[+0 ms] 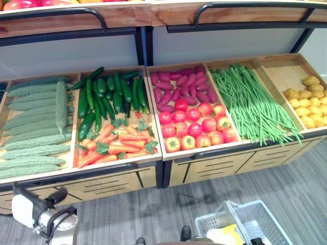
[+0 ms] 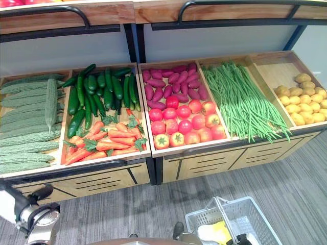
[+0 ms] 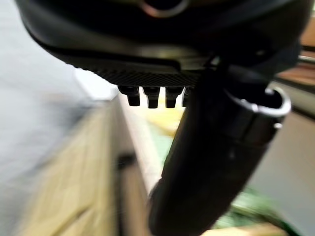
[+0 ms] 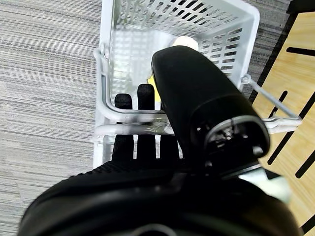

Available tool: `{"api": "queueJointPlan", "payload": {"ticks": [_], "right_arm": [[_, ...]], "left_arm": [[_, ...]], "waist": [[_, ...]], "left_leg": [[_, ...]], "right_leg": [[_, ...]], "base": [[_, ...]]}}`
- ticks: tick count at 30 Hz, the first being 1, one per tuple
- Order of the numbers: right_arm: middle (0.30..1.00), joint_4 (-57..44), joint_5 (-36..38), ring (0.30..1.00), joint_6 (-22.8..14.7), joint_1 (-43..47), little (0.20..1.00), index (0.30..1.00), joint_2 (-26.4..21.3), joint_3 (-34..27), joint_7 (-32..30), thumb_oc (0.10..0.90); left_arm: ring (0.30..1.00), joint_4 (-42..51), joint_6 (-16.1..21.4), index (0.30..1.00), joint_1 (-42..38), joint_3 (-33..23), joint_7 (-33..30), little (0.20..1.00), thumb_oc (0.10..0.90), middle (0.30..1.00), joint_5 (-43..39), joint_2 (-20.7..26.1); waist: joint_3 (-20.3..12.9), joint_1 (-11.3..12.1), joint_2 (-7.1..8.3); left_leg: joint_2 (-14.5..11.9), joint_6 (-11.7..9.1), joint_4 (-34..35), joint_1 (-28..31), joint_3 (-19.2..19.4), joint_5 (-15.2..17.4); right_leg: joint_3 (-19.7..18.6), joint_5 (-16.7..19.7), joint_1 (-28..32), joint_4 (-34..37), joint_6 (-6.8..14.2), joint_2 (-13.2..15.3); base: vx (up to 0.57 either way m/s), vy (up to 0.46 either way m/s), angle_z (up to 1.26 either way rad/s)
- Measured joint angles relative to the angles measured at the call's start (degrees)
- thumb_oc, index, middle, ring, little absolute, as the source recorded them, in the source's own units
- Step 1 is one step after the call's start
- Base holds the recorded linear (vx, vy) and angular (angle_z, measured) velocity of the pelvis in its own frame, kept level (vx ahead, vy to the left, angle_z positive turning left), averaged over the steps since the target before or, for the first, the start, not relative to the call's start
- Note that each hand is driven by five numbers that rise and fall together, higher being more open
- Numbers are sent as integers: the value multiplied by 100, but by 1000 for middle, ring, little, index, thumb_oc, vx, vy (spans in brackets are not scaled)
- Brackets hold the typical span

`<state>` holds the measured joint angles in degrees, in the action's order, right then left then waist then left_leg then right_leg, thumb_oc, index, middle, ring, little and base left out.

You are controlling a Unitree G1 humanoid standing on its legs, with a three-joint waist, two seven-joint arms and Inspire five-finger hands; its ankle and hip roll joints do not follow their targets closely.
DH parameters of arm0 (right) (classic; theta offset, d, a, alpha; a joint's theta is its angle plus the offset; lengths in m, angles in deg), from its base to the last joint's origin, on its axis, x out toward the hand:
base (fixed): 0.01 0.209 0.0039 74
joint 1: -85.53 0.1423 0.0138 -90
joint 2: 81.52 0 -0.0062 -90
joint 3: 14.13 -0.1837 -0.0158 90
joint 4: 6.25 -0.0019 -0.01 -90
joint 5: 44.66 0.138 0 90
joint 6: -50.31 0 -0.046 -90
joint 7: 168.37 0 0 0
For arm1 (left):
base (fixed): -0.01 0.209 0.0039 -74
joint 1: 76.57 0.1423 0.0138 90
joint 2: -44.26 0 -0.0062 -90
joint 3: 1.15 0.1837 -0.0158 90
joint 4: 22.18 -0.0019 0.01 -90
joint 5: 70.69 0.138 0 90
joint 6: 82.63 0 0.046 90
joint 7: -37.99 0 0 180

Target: Get the vegetables into the basket

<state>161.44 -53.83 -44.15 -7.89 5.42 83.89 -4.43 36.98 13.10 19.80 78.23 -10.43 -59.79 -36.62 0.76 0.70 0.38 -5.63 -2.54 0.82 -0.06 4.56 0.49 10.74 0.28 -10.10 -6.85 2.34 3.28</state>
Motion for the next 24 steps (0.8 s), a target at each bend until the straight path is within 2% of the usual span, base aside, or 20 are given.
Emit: {"api": "queueJointPlan", "payload": {"ticks": [3,5,9,11,12,14,15,17,20,24], "right_arm": [[300,-18,1,300,-26,19,300,300,0,-9,11,400],[300,-32,3,300,-32,44,300,300,-79,-36,26,400],[300,-57,3,300,-31,71,300,300,-101,-39,70,400],[300,-123,3,300,-36,65,300,300,-117,-38,130,400],[300,-165,3,300,-39,72,300,300,-132,-38,145,400],[300,-294,3,300,-81,78,300,300,-180,-35,210,400],[300,-327,2,300,-94,88,300,300,-205,-32,225,400],[300,-330,1,300,-113,97,300,300,-231,-32,241,400],[300,-411,-3,300,-125,207,300,300,-229,26,347,400],[300,-457,-20,300,-125,332,300,300,-225,38,369,400]], "left_arm": [[1000,606,-82,1000,120,107,252,1000,900,1000,355,248],[1000,1128,150,1000,206,343,708,1000,900,1000,899,744],[1000,1144,299,1000,102,425,1206,1000,900,1000,946,870],[1000,1197,328,1000,105,655,1542,1000,900,1000,952,1103],[1000,1203,358,1000,104,798,1730,1000,900,1000,977,1311],[1000,1194,457,1000,119,1308,2187,1000,900,1000,1322,2255],[1000,1194,526,1000,114,1345,2329,1000,900,1000,1445,2443],[1000,1186,543,1000,-37,1367,2495,1000,900,1000,1500,2419],[1000,1184,606,1000,-247,1703,2875,1000,900,1000,1509,2404],[1000,979,594,1000,-542,2035,2919,1000,900,1000,1507,2296]], "waist": [[33,-1,15],[92,2,-35],[142,-18,-116],[164,-16,-132],[170,-18,-146],[201,-39,-139],[207,-59,-149],[222,-49,-180],[238,-87,-182],[284,-188,-146]], "left_leg": [[-2,-1,11,-13,-6,-2],[7,-9,32,-13,-10,-9],[15,-8,62,16,2,-9],[16,-8,81,23,9,-11],[23,-11,95,26,19,-16],[30,-14,111,26,52,-20],[37,-14,122,42,62,-20],[56,-14,150,87,73,-20],[67,-31,227,115,108,-42],[76,-32,271,112,150,-57]], "right_leg": [[17,21,1,35,-7,-3],[28,118,80,224,15,-9],[25,255,212,504,25,-31],[26,352,300,667,29,-50],[20,411,332,769,22,-53],[-10,527,412,968,32,-74],[-22,564,452,1040,38,-73],[-32,625,552,1174,58,-68],[-92,655,523,1184,46,-73],[-125,662,473,1183,55,-72]], "base": [[0,0,0],[0,0,0],[0,0,0],[0,0,0],[5,23,-5],[7,18,-7],[7,12,-5],[5,13,-2],[-4,21,-6],[-10,15,-6]]}}
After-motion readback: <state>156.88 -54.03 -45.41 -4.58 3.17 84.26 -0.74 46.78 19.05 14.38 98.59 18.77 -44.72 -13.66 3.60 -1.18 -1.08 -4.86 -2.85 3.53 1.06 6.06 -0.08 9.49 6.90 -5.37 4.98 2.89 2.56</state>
